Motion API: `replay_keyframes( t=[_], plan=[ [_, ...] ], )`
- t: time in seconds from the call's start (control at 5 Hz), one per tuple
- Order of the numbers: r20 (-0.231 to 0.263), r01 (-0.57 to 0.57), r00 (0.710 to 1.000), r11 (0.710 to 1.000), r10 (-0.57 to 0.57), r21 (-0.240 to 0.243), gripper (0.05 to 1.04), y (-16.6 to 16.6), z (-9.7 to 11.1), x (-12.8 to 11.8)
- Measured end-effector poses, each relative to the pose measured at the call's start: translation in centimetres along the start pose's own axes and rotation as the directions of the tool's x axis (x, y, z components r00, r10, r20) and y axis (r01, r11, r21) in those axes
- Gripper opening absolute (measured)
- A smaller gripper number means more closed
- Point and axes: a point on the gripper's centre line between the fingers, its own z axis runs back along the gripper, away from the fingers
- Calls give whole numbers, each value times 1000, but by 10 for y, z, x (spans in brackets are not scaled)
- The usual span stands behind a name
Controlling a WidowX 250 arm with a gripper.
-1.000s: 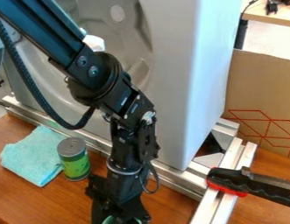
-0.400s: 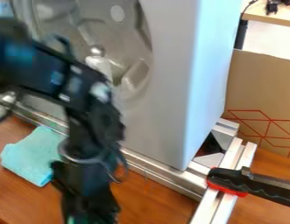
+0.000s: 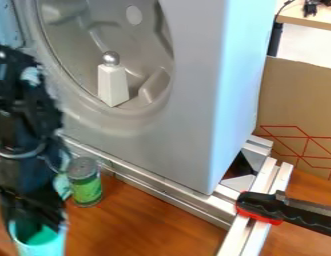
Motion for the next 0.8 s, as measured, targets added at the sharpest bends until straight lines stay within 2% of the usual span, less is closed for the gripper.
replay_keyframes(
  t=[0.2,0.4,0.8],
  plan=[
    [-14,-36,999,999,36,-1,111,29,-3,12],
    [-21,-75,997,997,75,-13,111,56,-5,14],
    [-23,-132,991,991,132,-5,111,104,-11,13]
  ],
)
